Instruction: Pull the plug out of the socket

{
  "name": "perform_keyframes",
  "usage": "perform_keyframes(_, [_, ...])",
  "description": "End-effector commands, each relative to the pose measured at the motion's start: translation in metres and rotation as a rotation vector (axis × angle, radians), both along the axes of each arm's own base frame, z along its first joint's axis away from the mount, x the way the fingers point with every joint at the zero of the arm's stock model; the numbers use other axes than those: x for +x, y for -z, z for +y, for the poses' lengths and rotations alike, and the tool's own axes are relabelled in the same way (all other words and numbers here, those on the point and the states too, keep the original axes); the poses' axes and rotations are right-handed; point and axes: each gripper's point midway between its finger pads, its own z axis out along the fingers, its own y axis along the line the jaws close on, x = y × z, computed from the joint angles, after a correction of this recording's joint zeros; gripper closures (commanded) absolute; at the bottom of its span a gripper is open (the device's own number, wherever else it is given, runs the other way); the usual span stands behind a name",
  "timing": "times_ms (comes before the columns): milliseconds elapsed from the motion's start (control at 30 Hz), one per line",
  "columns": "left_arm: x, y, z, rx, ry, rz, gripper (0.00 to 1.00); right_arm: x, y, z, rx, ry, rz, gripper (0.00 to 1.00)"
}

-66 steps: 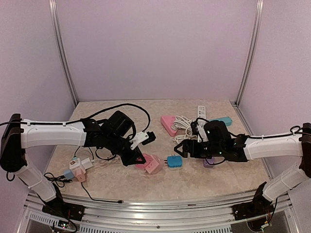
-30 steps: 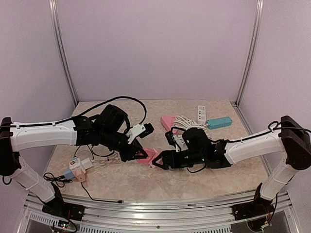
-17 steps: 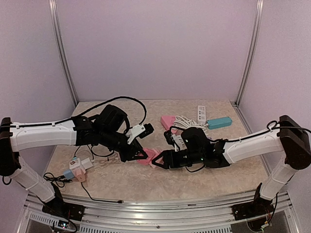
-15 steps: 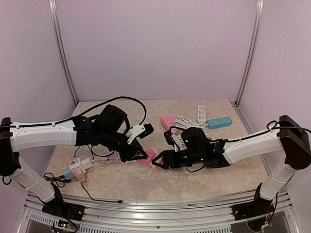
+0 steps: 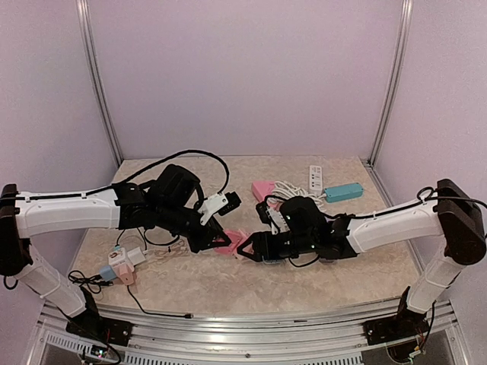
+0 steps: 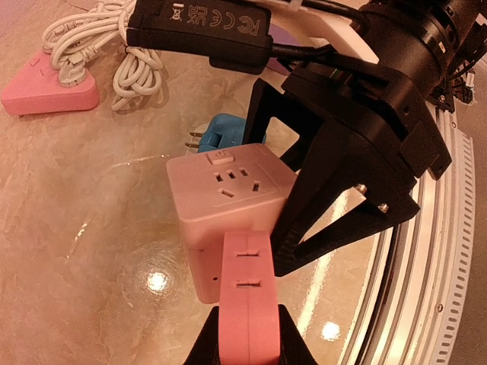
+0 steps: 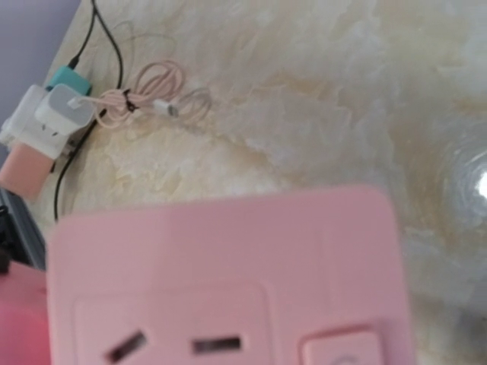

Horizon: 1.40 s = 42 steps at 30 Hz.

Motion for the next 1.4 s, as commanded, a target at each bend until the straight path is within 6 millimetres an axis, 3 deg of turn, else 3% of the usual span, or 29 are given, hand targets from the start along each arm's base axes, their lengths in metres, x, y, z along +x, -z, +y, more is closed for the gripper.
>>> perform_keyframes(0, [0.002, -0.006, -0.005, -0.009, -0.02, -0.052, 1.0, 0.008, 0.009, -0.001, -0.071, 0.047, 0.013, 1.0])
perform_keyframes(367, [-0.002, -0.002, -0.008, 0.012, -0.026, -0.087, 1.0, 0.015, 0.018, -0.008, -0.099, 0.135, 0.055, 1.0])
perform_keyframes(800, [0.014, -0.004, 0.003, 0.029, -0.083, -0.106, 1.0, 0.007, -0.001, -0.005, -0.101, 0.025, -0.059, 1.0])
perform_keyframes(1367, [0.029, 0.002, 0.012, 0.079, -0.15, -0.127, 1.0, 0.006, -0.001, -0.007, -0.114, 0.049, -0.048, 1.0])
